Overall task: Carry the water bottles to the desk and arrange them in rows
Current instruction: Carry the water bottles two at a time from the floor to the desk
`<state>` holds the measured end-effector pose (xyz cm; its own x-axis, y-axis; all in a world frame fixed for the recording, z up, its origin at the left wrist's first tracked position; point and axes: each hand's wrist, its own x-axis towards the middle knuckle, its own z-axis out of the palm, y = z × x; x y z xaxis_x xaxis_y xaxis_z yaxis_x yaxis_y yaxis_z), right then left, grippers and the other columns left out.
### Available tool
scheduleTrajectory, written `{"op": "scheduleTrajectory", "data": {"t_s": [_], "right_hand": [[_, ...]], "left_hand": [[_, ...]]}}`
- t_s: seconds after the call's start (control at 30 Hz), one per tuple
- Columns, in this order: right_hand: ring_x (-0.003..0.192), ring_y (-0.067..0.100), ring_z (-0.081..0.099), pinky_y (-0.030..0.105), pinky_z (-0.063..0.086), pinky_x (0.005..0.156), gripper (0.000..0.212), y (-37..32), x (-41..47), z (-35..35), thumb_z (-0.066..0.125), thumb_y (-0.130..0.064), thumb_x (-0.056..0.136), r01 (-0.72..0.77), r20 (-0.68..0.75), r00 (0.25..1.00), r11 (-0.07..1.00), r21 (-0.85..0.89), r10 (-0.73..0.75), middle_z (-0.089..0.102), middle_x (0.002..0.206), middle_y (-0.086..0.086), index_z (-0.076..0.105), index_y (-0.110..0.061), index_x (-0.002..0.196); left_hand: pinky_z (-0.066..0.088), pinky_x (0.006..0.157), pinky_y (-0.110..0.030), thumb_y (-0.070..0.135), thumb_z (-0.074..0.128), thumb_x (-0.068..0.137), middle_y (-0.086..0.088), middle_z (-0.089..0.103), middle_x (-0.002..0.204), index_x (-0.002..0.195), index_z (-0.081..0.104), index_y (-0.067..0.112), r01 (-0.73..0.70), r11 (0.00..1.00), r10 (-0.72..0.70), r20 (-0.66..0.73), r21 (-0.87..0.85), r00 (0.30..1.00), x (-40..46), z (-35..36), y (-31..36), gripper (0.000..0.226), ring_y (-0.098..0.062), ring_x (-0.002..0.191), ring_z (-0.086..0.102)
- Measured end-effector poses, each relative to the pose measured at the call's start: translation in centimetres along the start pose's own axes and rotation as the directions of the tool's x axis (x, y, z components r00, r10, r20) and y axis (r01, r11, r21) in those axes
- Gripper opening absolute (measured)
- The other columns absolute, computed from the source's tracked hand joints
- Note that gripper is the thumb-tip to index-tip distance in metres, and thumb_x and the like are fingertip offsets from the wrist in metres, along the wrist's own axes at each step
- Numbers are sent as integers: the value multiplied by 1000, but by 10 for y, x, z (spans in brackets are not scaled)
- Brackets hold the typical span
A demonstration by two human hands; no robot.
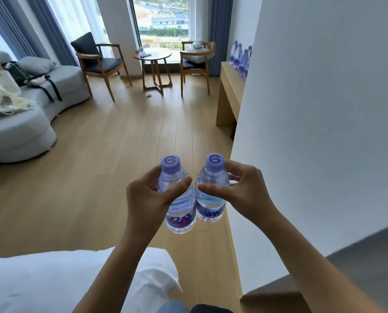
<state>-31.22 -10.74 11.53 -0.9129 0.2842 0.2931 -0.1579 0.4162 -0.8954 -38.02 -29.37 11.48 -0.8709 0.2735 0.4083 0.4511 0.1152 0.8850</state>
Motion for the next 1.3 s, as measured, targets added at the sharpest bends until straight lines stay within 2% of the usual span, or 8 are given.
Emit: {"op": "scheduleTrajectory", "data": {"t_s": [0.17, 0.43, 0.63, 0.73, 0.9, 1.03, 1.13, 1.3], "right_hand": [[89, -1, 69, 6, 50, 73, 48, 43, 100, 10, 79, -43, 70, -38, -19, 999, 999, 33, 38, 74, 99, -17, 74, -17, 111], [89, 5, 71, 13, 54, 77, 33, 100, 279, 37, 82, -49, 68, -68, -39, 997, 998, -3, 68, 75, 92, -21, 71, -41, 98], [92, 3, 70, 14, 55, 76, 34, 136, 403, 44, 80, -59, 65, -101, -100, 990, 995, 6, 101, 73, 94, -26, 69, -48, 95], [93, 3, 70, 11, 53, 74, 36, 160, 460, 41, 81, -60, 65, -122, -128, 984, 992, 11, 123, 74, 95, -25, 70, -47, 97], [92, 1, 70, 9, 52, 73, 38, 208, 561, 25, 83, -53, 68, -152, -145, 978, 988, 6, 152, 74, 96, -25, 72, -40, 102], [92, 6, 71, 20, 58, 76, 48, 249, 652, 1, 86, -48, 67, -158, -163, 974, 987, 8, 157, 75, 97, -20, 74, -29, 110], [89, 7, 72, 22, 58, 76, 46, 272, 717, -20, 88, -37, 69, -165, -171, 971, 986, 17, 165, 76, 95, -14, 74, -22, 110], [87, 3, 72, 16, 55, 74, 43, 307, 798, -54, 90, -33, 69, -182, -228, 956, 983, 29, 183, 76, 94, -18, 73, -27, 108]], "left_hand": [[47, 60, -8, 38, 82, 67, 22, 72, 76, 88, 69, 39, 13, 999, -12, -21, 36, 1000, 95, 20, -52, 25, 6, 62, 64], [51, 60, -16, 51, 78, 64, 14, 73, 74, 89, 71, 36, 39, 999, -39, 30, 25, 999, 279, 35, -147, 29, 0, 63, 65], [48, 61, -11, 51, 77, 65, 20, 72, 79, 89, 69, 39, -45, 996, 32, 159, 77, 987, 419, 53, -187, 27, 2, 67, 66], [44, 59, -5, 49, 76, 66, 22, 70, 76, 86, 68, 39, -57, 997, 46, 184, 52, 982, 480, 72, -210, 24, 6, 65, 64], [43, 57, -5, 51, 76, 65, 21, 70, 73, 82, 67, 38, -37, 999, 30, 224, 26, 974, 580, 121, -255, 24, 6, 62, 62], [46, 58, -9, 52, 75, 64, 19, 71, 74, 85, 69, 36, -27, 999, 20, 239, 27, 971, 668, 168, -285, 27, 3, 63, 63], [48, 60, -12, 51, 75, 63, 16, 71, 76, 86, 69, 35, -12, 1000, 4, 257, 28, 966, 734, 201, -301, 29, 1, 65, 64], [43, 58, -5, 42, 82, 65, 19, 71, 77, 90, 70, 31, -35, 999, 23, 314, 32, 949, 825, 256, -321, 30, 4, 64, 63]]}}
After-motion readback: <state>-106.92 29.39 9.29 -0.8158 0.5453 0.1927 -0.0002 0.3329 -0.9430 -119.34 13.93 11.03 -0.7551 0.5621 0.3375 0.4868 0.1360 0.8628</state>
